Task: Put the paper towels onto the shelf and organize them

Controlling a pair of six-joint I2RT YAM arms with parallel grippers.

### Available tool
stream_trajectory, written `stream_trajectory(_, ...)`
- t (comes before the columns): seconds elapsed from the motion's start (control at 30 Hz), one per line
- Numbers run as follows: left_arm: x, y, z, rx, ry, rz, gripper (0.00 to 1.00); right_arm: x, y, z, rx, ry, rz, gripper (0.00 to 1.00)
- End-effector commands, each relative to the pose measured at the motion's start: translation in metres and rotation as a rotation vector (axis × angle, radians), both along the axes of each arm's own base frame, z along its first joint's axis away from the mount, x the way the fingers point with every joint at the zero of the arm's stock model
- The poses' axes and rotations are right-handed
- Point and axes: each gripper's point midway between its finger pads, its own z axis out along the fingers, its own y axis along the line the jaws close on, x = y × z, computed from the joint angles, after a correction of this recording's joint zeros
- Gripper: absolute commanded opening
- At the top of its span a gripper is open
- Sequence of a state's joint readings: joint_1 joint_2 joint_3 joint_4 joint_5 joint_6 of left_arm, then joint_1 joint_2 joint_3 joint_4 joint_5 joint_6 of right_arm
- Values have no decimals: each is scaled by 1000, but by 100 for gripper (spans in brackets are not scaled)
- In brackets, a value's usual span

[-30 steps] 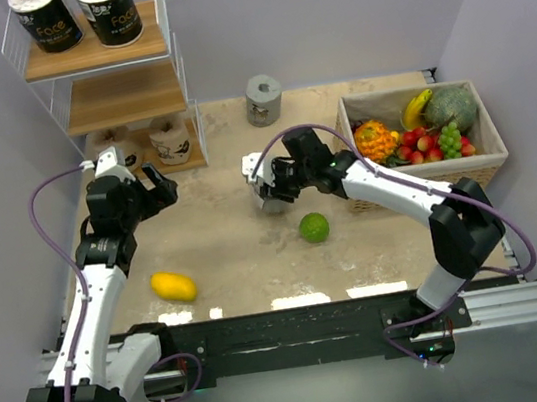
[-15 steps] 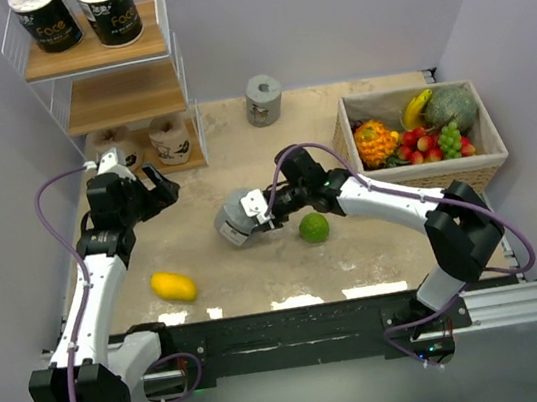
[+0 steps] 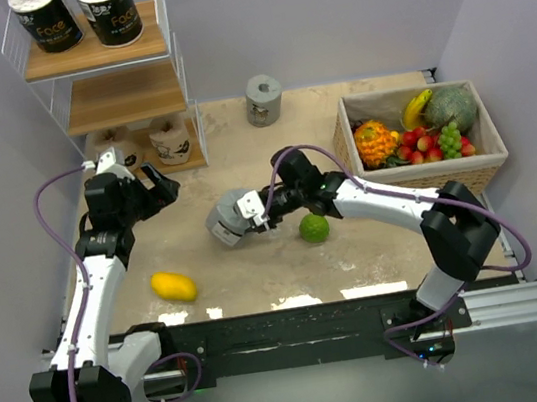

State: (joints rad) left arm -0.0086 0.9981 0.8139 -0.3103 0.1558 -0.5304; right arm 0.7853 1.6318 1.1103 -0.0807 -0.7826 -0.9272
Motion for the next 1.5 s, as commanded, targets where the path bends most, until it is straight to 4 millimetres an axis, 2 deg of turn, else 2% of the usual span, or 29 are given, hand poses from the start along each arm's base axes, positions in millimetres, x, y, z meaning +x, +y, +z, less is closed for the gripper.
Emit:
stream_trajectory(0.0,3,-11,25,-31,-92,-66,89,14,13,66,256,105,-70,35)
stream_trajectory(0.03,3,-13,29,-37,-104,-80,88,25,15,100,387,78,-91,34)
stream_trajectory(0.07,3,-19,36,-53,-130,-108,88,39,5,110,432,124,-143,34)
stream_trajectory(0.1,2,-22,44,-65,-154,-119,87,43,2,121,474,270,-199,33)
stream_trajectory(0.17,0,-34,58,-114,-219,-178,87,56,-1,151,532,319,-221,33)
stream_trajectory(0.23,-6,-46,70,-164,-262,-238,87,57,2,153,508,440,-239,34)
stream_trajectory(0.27,-6,-51,76,-200,-290,-254,87,59,2,162,517,457,-229,34)
stream_trajectory(0.3,-8,-55,77,-220,-293,-273,87,56,4,159,504,551,-221,34)
stream_trajectory(0.37,-12,-67,89,-272,-334,-344,87,61,0,169,550,601,-204,34)
stream_trajectory(0.4,-14,-72,92,-288,-342,-374,87,56,-2,172,556,718,-194,34)
stream_trajectory(0.43,-21,-80,96,-310,-356,-434,87,58,-4,182,618,707,-151,33)
stream_trajectory(0.47,-23,-83,102,-333,-389,-457,87,59,-9,183,647,744,-143,33)
stream_trajectory(0.5,-26,-85,105,-340,-406,-474,87,55,-12,187,660,862,-121,33)
stream_trajectory(0.57,-29,-87,112,-336,-442,-493,87,57,-19,195,736,877,-56,32)
stream_trajectory(0.6,-31,-87,117,-327,-466,-501,87,56,-21,197,736,975,-41,32)
stream_trajectory(0.63,-33,-88,121,-320,-486,-510,87,52,-26,206,784,951,9,31)
stream_trajectory(0.67,-36,-89,127,-315,-512,-526,87,57,-26,199,789,981,16,31)
stream_trajectory(0.77,-42,-90,139,-306,-556,-540,87,55,-31,201,821,1036,55,31)
stream_trajectory(0.9,-41,-86,132,-302,-516,-509,87,57,-33,201,837,1024,37,32)
stream_trajectory(1.03,-38,-75,119,-274,-444,-415,88,58,-33,207,859,1034,43,32)
stream_trajectory(1.2,-43,-79,106,-298,-425,-442,88,62,-35,208,880,1062,33,32)
stream_trajectory(1.3,-45,-85,107,-309,-454,-487,88,63,-34,207,885,1082,30,33)
stream_trajectory(1.33,-45,-87,112,-316,-478,-500,88,63,-34,207,886,1084,29,33)
stream_trajectory(1.47,-39,-89,106,-330,-456,-509,88,64,-34,208,896,1091,27,35)
